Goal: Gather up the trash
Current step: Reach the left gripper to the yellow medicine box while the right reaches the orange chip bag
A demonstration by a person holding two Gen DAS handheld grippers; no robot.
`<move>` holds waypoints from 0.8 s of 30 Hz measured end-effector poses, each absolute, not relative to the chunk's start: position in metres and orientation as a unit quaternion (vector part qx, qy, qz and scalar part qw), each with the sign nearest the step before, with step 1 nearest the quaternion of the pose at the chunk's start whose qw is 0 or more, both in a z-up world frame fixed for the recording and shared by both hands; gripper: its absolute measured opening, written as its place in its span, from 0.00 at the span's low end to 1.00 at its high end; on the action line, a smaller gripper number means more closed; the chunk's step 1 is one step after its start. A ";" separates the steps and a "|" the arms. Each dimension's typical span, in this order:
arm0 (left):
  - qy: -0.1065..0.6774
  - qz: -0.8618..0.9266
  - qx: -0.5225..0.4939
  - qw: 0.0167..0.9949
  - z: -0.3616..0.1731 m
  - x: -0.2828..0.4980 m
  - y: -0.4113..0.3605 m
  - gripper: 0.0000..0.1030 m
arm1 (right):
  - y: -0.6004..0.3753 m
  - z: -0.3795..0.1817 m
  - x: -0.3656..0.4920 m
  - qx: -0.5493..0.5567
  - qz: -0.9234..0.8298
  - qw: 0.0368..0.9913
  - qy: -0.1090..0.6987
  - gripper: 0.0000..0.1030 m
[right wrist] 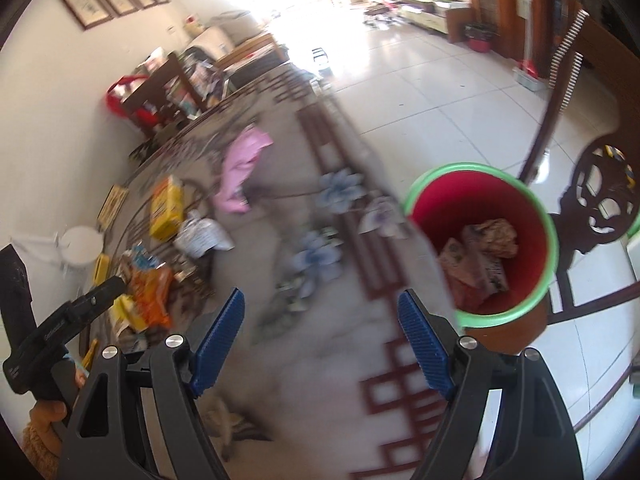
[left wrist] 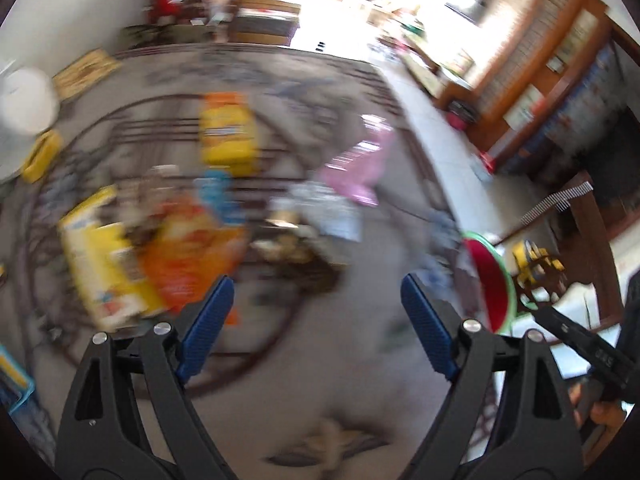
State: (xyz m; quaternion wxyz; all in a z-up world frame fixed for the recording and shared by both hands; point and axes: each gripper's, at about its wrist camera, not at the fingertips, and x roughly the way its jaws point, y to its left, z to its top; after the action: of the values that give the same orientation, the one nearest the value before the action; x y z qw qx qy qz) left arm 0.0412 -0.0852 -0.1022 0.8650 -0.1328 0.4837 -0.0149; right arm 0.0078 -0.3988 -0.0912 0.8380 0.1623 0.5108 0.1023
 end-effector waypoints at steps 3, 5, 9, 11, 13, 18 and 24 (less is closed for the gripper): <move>0.475 0.059 -0.155 0.864 -0.107 0.032 -0.032 0.85 | -0.370 -0.090 0.006 0.149 0.119 0.836 0.515 0.75; 0.472 0.096 -0.183 0.857 -0.114 0.027 -0.001 0.87 | -0.351 -0.089 0.003 0.140 0.129 0.835 0.517 0.75; 0.492 0.149 -0.250 0.820 -0.138 0.028 0.052 0.88 | -0.324 -0.089 -0.002 0.129 0.136 0.833 0.521 0.75; 0.505 0.161 -0.266 0.805 -0.151 0.028 0.067 0.88 | -0.315 -0.090 -0.004 0.127 0.135 0.832 0.523 0.75; 0.517 0.166 -0.276 0.793 -0.161 0.033 0.075 0.88 | -0.309 -0.091 -0.006 0.126 0.132 0.831 0.525 0.75; 0.545 0.158 -0.271 0.778 -0.180 0.042 0.080 0.88 | -0.296 -0.095 -0.010 0.124 0.121 0.829 0.532 0.75; 0.566 0.132 -0.261 0.771 -0.197 0.054 0.082 0.86 | -0.280 -0.100 -0.010 0.118 0.114 0.824 0.542 0.75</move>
State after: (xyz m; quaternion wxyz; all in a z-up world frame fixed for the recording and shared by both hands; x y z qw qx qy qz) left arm 0.0538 0.0816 -0.1970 0.7710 -0.2606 0.5659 0.1320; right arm -0.0104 -0.2804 -0.1000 0.8243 0.1178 0.5419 0.1144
